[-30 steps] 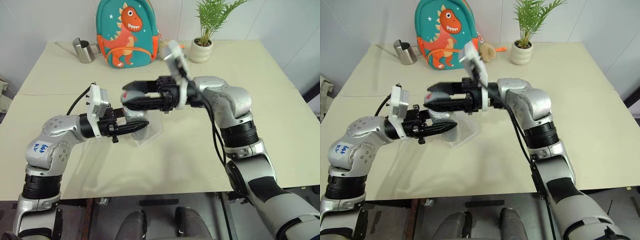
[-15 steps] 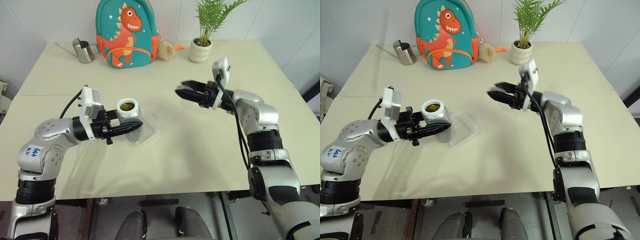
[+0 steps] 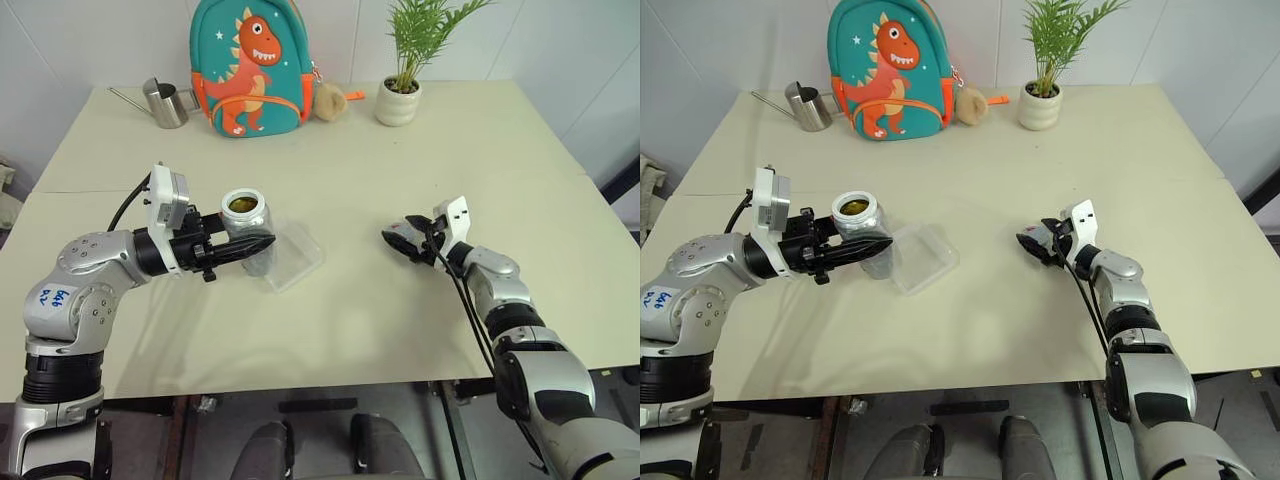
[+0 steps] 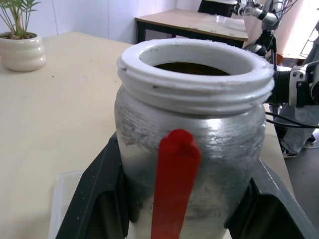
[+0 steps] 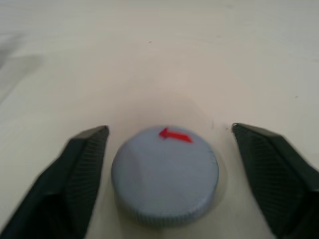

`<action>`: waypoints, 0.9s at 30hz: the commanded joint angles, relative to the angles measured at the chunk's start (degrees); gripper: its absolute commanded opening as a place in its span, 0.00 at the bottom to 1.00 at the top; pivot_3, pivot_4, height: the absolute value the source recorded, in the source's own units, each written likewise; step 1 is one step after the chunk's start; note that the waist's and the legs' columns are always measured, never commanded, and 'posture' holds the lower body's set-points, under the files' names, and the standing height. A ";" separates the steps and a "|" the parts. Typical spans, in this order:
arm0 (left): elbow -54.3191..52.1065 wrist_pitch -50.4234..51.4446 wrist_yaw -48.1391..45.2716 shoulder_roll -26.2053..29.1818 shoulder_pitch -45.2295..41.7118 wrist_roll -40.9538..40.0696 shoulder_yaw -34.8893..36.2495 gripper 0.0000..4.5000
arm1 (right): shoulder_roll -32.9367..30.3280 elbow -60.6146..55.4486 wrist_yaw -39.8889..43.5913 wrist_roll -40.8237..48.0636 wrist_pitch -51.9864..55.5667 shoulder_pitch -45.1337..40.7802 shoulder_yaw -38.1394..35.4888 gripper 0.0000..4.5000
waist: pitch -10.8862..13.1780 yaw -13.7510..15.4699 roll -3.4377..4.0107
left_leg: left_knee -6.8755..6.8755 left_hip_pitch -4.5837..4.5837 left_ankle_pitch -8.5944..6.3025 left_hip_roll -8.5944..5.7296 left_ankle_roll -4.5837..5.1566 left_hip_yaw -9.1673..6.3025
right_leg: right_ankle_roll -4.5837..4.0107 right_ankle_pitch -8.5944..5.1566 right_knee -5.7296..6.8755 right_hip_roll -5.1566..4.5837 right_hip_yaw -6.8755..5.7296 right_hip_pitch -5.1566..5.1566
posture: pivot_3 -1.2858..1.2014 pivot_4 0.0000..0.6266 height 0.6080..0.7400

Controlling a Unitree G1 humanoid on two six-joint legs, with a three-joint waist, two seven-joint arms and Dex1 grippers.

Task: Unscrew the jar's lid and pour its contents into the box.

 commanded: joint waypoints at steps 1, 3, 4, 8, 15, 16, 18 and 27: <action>1.39 -3.77 0.60 0.99 -2.43 2.68 0.48 0.42 | -2.33 -10.32 5.97 4.46 3.27 0.35 -2.07 0.99 | 0.00 0.04 0.01 | 0.00 0.00 0.01 0.00 -0.01 -0.01 | 0.00 0.00 0.01 0.00 0.00 -0.01 | 0.52 0.24 1.00; 3.32 -5.40 0.54 1.46 -3.57 4.73 -0.30 0.42 | -4.06 -20.42 10.69 7.93 10.04 2.18 -1.77 0.99 | 0.04 0.15 0.07 | -0.01 0.00 0.01 0.00 -0.01 0.00 | 0.01 0.00 0.00 0.00 0.00 -0.02 | 0.52 0.24 1.00; 4.66 -6.16 1.15 1.54 -4.54 5.99 -0.59 0.42 | -5.40 -26.26 12.99 9.17 13.43 3.70 -0.80 0.99 | 0.04 0.18 0.07 | -0.02 -0.01 0.01 0.00 -0.01 -0.01 | 0.01 0.00 0.00 0.00 -0.01 -0.02 | 0.52 0.24 1.00; 11.24 -6.76 3.37 1.38 -10.56 8.67 -0.86 0.42 | -11.34 -46.40 18.87 12.74 25.73 9.22 3.56 0.99 | 0.03 0.76 0.05 | -0.04 -0.04 -0.03 0.00 -0.03 -0.18 | 0.01 0.00 -0.03 -0.04 -0.13 -0.01 | 0.52 0.24 1.00; 19.00 -14.63 2.86 2.51 -16.01 18.55 -6.49 0.42 | -12.83 -60.83 16.19 14.00 33.18 13.43 5.64 0.99 | 0.03 1.10 0.05 | -0.01 -0.03 -0.05 -0.02 0.03 0.03 | 0.02 0.01 -0.03 0.01 -0.07 -0.04 | 0.52 0.24 1.00; 19.19 -16.34 3.16 2.17 -16.02 20.20 -7.55 0.42 | -12.47 -61.42 15.32 13.62 32.91 14.10 5.77 0.99 | 0.03 1.27 0.05 | -0.01 -0.03 -0.04 -0.02 0.04 0.07 | 0.02 0.01 -0.03 0.02 -0.04 -0.05 | 0.52 0.24 1.00; 19.80 -21.63 5.51 1.53 -16.10 25.08 -9.71 0.42 | -12.41 -62.40 14.35 12.98 32.50 15.64 6.21 0.99 | 0.03 1.66 0.04 | 0.00 -0.03 -0.03 -0.03 0.05 0.07 | 0.03 0.02 -0.02 0.02 -0.04 -0.05 | 0.52 0.24 1.00; 30.82 -59.41 29.71 1.03 -18.50 57.69 -20.75 0.42 | -11.34 -62.78 10.63 12.71 31.73 18.59 6.15 0.99 | 0.05 2.49 0.02 | 0.01 -0.07 -0.03 -0.18 0.21 0.14 | 0.16 0.09 -0.07 -0.06 -0.03 -0.07 | 0.52 0.24 1.00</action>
